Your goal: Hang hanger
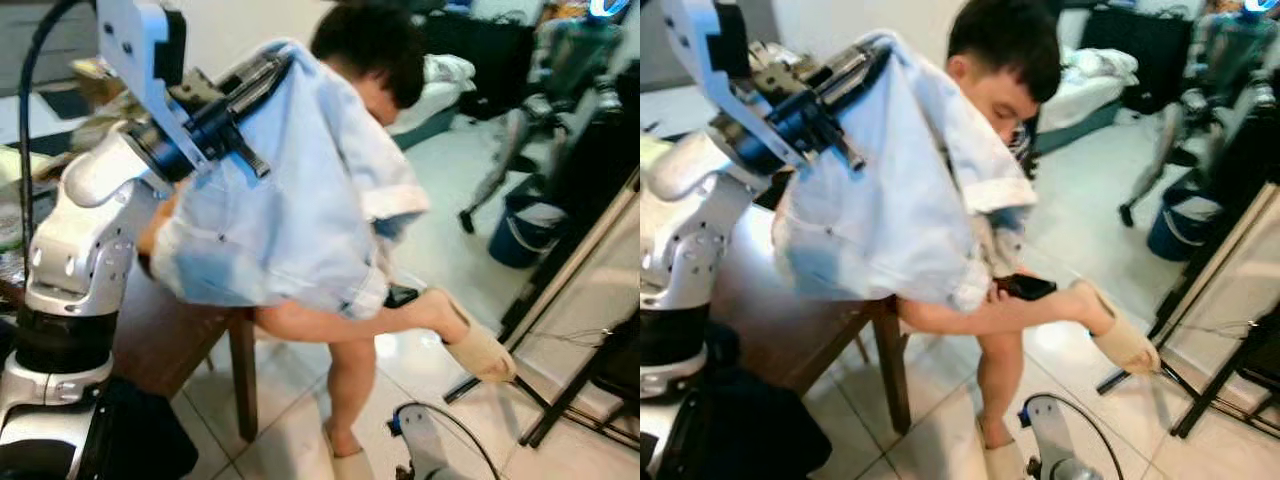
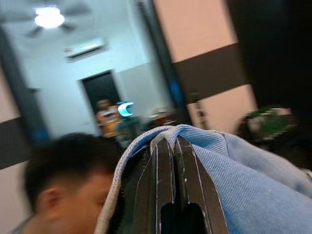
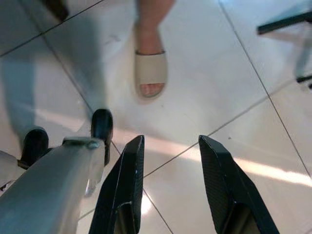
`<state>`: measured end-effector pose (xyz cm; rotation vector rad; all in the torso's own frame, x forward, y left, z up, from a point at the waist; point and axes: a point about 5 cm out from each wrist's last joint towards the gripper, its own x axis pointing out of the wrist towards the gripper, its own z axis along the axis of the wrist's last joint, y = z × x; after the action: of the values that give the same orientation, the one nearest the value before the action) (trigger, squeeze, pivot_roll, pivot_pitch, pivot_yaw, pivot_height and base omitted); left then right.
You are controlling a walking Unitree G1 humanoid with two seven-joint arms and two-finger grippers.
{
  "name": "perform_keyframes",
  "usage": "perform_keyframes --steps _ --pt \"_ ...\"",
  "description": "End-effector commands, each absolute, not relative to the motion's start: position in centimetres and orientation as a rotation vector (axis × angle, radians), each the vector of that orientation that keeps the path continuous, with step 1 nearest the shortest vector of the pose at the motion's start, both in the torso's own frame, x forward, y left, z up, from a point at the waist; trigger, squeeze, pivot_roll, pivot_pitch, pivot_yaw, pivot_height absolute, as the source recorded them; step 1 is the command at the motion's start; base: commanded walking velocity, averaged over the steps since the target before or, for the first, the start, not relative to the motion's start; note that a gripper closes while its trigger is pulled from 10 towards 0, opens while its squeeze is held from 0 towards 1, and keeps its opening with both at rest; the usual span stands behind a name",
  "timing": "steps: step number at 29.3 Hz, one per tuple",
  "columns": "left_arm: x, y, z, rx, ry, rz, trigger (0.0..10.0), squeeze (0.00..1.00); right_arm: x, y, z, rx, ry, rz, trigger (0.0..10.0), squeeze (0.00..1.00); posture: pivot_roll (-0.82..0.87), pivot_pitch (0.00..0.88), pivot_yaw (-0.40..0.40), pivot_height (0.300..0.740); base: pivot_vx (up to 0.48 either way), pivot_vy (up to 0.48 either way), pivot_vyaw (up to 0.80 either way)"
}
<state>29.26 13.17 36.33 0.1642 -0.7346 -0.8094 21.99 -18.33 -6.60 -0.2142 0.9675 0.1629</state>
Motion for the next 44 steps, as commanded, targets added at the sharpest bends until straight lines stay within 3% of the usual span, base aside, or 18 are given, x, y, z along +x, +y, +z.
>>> perform_keyframes --steps 1,22,44 --pt "28.9 12.6 36.3 0.147 -0.74 -0.848 0.0 0.0 21.6 -18.6 -6.8 -0.214 0.991 0.162 10.0 0.0 0.13 0.0 -0.058 0.74 0.0 0.0 -0.8" --pt "29.4 9.8 33.8 0.06 -0.629 -1.019 0.0 0.0 20.5 -17.6 -7.6 -0.203 1.0 0.161 10.0 0.0 0.12 0.0 -0.048 0.74 0.0 0.0 -0.8" --pt "29.5 9.1 33.1 0.045 -0.603 -1.045 0.0 0.0 19.6 -16.0 -8.1 -0.191 1.003 0.164 10.0 0.0 0.11 0.0 -0.039 0.74 0.0 0.0 -0.8"
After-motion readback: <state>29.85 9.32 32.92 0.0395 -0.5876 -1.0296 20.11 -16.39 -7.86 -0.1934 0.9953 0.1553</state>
